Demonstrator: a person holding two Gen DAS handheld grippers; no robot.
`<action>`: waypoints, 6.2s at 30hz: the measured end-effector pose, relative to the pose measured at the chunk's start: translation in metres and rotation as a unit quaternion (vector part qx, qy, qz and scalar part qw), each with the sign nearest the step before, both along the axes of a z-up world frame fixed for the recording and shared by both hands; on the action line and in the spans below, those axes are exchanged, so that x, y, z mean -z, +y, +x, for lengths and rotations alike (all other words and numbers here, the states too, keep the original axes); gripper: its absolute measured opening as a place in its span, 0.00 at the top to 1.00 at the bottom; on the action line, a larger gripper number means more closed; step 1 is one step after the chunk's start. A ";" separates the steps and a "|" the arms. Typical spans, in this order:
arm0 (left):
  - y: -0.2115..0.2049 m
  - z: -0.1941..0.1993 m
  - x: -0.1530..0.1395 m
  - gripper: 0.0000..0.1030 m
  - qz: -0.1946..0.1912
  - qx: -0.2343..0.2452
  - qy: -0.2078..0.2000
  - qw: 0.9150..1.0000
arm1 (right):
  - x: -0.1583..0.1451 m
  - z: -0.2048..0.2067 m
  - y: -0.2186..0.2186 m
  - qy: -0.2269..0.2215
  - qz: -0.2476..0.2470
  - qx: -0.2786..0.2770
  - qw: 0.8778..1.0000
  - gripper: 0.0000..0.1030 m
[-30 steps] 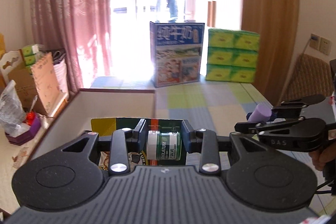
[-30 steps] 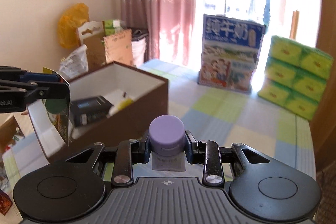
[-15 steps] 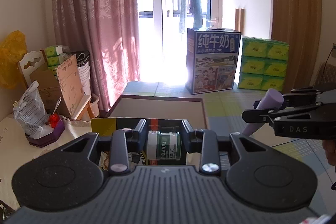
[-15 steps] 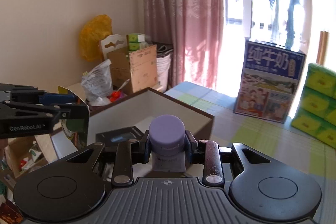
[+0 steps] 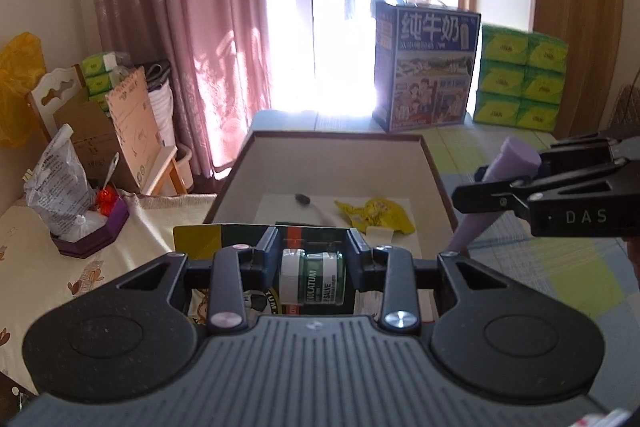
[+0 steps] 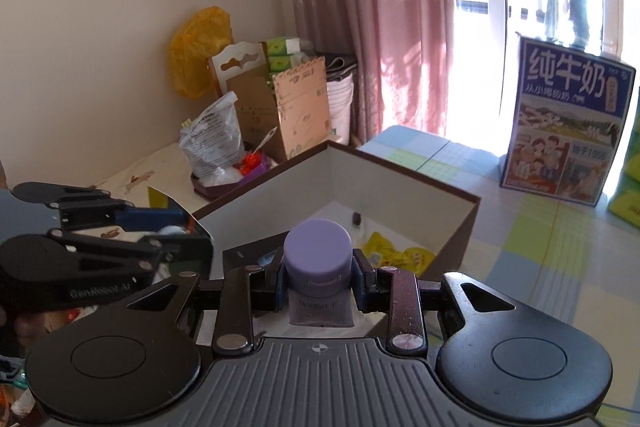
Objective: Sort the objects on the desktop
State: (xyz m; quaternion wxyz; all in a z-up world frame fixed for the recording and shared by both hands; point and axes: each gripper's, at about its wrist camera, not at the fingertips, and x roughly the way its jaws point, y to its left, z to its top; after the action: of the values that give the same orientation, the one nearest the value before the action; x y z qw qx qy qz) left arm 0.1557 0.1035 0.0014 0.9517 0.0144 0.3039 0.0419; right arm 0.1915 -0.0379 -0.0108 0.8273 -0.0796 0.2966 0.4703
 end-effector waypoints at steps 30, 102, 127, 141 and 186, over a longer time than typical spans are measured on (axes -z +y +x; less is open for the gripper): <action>0.047 0.033 0.069 0.70 -0.027 0.069 0.151 0.986 | 0.063 -0.003 0.064 0.101 -0.162 -0.020 0.981 0.72; 0.019 -0.032 0.004 0.04 -0.026 -0.039 0.094 0.994 | 0.018 -0.061 0.001 0.044 -0.138 0.011 0.989 0.02; -0.013 -0.062 -0.001 0.04 -0.038 -0.111 0.119 0.986 | 0.016 -0.072 -0.030 0.045 -0.139 -0.022 0.989 0.02; -0.046 -0.087 -0.003 0.04 -0.029 -0.143 0.125 0.981 | 0.015 -0.079 -0.064 0.051 -0.133 -0.044 0.989 0.02; -0.188 -0.114 -0.001 0.04 -0.014 -0.149 0.121 0.981 | 0.007 -0.077 -0.217 0.046 -0.135 -0.021 0.990 0.02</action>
State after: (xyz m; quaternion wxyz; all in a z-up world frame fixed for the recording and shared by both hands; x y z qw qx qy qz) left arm 0.0414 -0.0846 0.0029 0.8909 -0.0396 0.4162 0.1773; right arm 0.1147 -0.2550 -0.0176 0.7845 -0.1749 0.3930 0.4467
